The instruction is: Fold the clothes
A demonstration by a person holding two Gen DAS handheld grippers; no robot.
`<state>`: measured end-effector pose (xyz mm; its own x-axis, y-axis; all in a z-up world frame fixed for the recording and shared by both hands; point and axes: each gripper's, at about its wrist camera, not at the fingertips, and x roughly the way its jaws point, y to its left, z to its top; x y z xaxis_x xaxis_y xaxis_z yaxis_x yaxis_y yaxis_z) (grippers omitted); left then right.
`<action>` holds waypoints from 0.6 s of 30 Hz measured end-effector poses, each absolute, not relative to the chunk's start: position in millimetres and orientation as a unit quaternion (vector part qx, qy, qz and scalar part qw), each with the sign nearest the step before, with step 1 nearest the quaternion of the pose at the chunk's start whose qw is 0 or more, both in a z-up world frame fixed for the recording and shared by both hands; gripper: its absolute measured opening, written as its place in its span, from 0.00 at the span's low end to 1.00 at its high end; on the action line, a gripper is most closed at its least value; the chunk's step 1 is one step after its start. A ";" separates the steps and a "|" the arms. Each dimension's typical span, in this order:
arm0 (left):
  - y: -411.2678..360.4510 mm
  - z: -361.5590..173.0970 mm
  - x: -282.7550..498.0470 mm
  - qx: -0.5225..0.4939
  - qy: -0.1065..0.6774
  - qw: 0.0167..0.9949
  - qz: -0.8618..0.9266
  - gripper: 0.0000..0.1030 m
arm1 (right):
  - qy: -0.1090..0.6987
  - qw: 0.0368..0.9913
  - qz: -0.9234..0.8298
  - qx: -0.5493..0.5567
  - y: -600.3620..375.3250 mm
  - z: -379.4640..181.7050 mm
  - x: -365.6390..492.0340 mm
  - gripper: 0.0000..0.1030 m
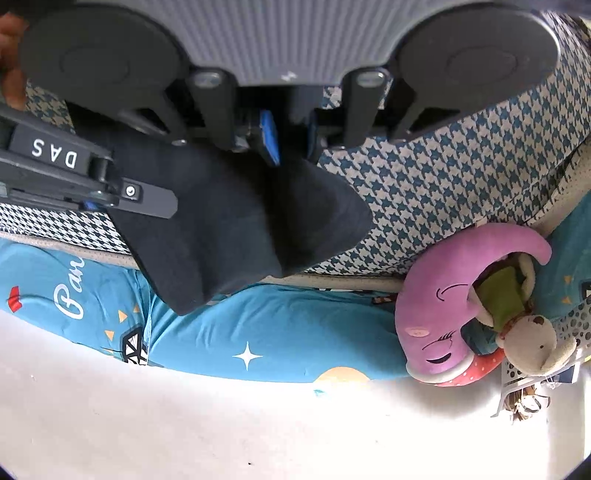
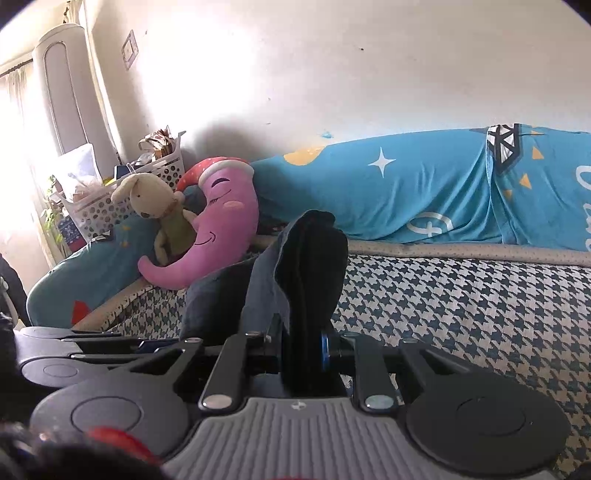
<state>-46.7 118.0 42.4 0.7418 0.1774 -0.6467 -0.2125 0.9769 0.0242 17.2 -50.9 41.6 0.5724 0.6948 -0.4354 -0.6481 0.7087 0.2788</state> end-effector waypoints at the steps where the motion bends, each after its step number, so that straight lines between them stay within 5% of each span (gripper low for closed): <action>1: 118.9 42.6 -47.1 -0.026 0.343 0.933 0.105 0.16 | 0.265 0.885 0.379 0.044 -50.1 42.0 17.2 0.19; 18: 155.8 47.6 -60.4 -0.032 0.330 0.933 0.139 0.16 | 0.263 0.875 0.404 0.049 -13.2 44.2 12.4 0.19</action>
